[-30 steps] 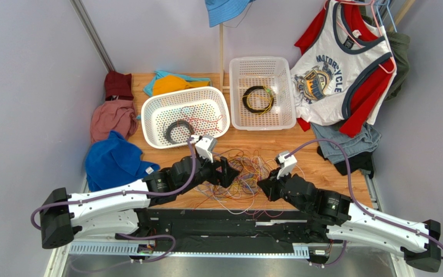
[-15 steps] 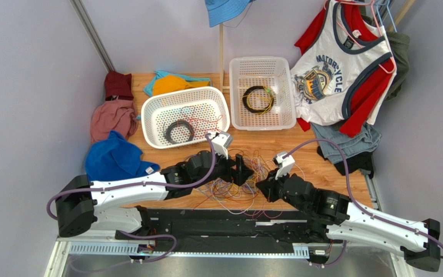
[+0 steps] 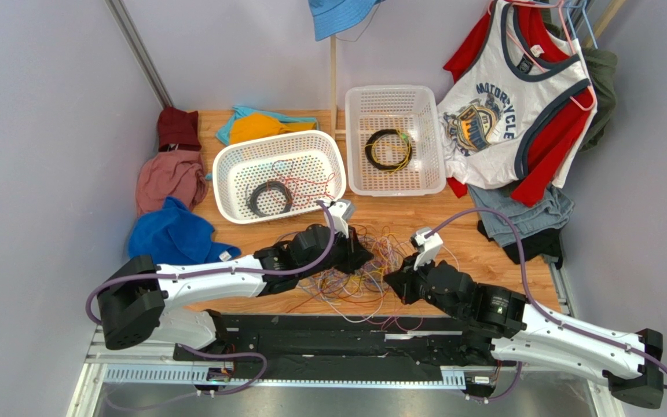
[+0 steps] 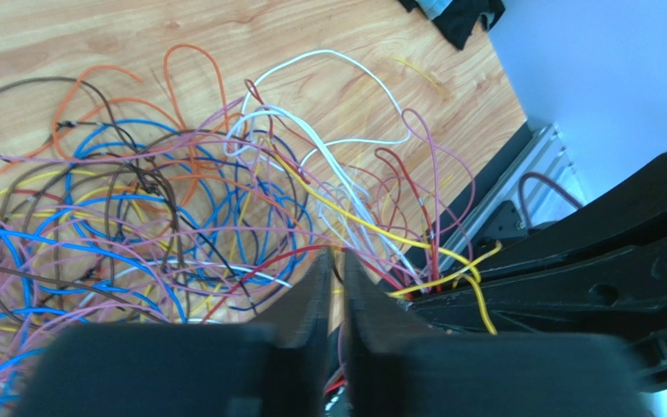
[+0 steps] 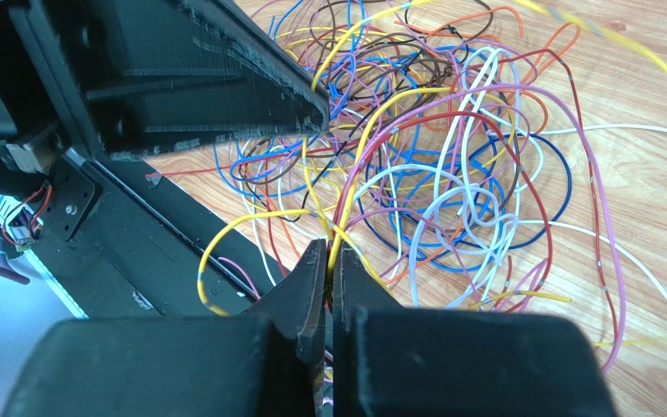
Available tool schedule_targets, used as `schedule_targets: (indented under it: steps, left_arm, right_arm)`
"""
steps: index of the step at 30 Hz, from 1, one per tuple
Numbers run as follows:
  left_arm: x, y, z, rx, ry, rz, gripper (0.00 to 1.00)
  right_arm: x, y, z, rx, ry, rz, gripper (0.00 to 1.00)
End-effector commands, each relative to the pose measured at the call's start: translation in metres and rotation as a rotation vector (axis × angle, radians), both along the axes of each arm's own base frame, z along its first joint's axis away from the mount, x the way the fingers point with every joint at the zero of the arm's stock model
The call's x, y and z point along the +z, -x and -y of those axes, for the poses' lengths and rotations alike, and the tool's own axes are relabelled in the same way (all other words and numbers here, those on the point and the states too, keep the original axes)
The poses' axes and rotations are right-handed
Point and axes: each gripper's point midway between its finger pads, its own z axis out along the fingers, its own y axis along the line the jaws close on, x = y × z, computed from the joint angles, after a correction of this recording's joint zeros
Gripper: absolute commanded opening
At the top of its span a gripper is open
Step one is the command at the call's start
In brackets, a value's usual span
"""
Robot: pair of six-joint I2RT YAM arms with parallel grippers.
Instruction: Untangle the cables
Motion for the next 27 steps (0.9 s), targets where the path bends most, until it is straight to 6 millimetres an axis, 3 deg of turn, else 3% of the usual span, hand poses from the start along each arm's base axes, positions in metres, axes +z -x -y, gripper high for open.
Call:
schedule_targets:
  steps: [1,2,6,9,14,17,22,23,27]
  left_arm:
    - [0.030,-0.008,-0.013,0.034,0.036,0.066,0.00]
    - [0.050,-0.012,-0.019,0.058,0.054,0.104,0.00]
    - [0.098,-0.015,-0.043,0.084,0.037,0.217,0.00]
    - [0.137,-0.014,-0.069,0.121,0.025,0.292,0.00]
    - [0.200,-0.010,-0.119,0.209,0.043,0.406,0.00]
    - [0.231,-0.005,-0.134,0.219,0.072,0.458,0.00]
    - [0.266,0.005,-0.135,0.166,0.093,0.487,0.00]
    - [0.266,0.005,-0.132,0.154,0.086,0.484,0.00]
    - [0.271,0.009,-0.129,0.128,0.087,0.479,0.00]
  right_arm:
    - [0.034,-0.001,-0.007,0.008,-0.103,0.035,0.01]
    - [0.034,0.001,-0.006,0.011,-0.100,0.034,0.03]
    - [0.038,0.000,0.002,-0.013,-0.098,0.039,0.42]
    - [0.045,-0.004,0.014,-0.053,-0.094,0.059,0.53]
    - [0.057,-0.008,0.031,-0.102,-0.110,0.095,0.58]
    - [0.074,-0.009,0.030,-0.098,-0.160,0.127,0.58]
    - [0.113,-0.012,0.016,-0.051,-0.238,0.217,0.59]
    - [0.128,-0.015,0.013,-0.058,-0.271,0.244,0.59]
    - [0.157,-0.031,0.011,-0.107,-0.269,0.365,0.66]
